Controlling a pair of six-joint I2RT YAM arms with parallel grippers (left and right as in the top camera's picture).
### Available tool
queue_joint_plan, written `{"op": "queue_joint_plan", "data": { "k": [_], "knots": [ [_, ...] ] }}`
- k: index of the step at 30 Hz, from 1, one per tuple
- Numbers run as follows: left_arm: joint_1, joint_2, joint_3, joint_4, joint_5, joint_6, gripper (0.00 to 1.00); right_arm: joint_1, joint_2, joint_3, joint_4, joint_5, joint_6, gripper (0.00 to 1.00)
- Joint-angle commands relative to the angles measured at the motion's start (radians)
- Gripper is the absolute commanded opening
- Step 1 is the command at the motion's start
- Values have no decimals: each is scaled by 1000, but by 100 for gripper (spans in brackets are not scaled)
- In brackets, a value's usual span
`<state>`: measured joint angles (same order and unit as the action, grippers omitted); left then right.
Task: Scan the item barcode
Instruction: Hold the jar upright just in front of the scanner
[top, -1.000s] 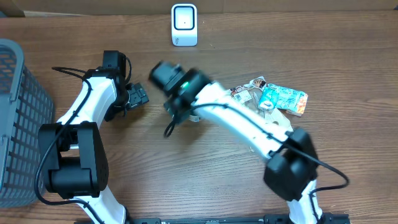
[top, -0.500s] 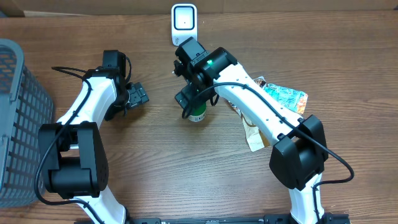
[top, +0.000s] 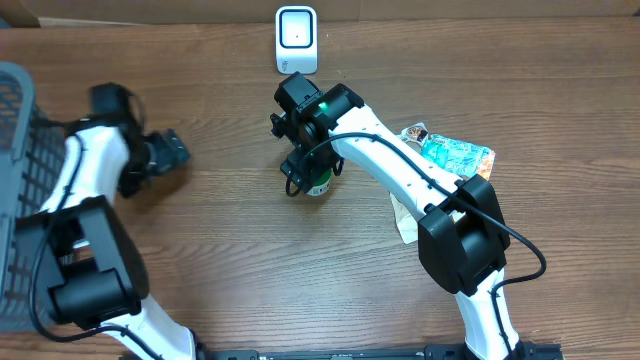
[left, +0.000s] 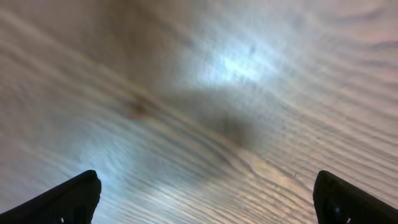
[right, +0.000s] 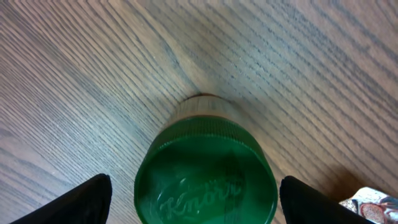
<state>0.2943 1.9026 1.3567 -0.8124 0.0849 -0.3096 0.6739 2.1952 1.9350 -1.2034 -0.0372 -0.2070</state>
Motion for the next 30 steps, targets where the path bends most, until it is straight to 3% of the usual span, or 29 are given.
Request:
{"op": "queue_joint_plan", "data": {
  "k": [1, 7, 11, 13, 17, 20, 23, 30],
  "knots": [
    [41, 6, 47, 8, 168, 219, 99, -13, 33, 7, 6, -6, -8, 85],
    [47, 7, 47, 10, 196, 225, 100, -26, 43, 3, 2, -11, -7, 63],
    [43, 7, 47, 26, 197, 238, 100, -27, 43, 3, 2, -21, 1, 34],
    [37, 7, 47, 35, 198, 244, 100, -32, 43, 3, 3, -58, 1, 28],
    [25, 7, 47, 51, 194, 243, 100, -37, 43, 3, 24, -98, 119, 27],
    [24, 7, 47, 52, 194, 243, 99, -37, 43, 3, 36, -104, 199, 47],
    [26, 6, 47, 52, 194, 243, 100, -38, 43, 3, 45, -101, 231, 53],
    [26, 7, 47, 52, 194, 243, 100, -40, 43, 5, 46, -3, 383, 54]
  ]
}}
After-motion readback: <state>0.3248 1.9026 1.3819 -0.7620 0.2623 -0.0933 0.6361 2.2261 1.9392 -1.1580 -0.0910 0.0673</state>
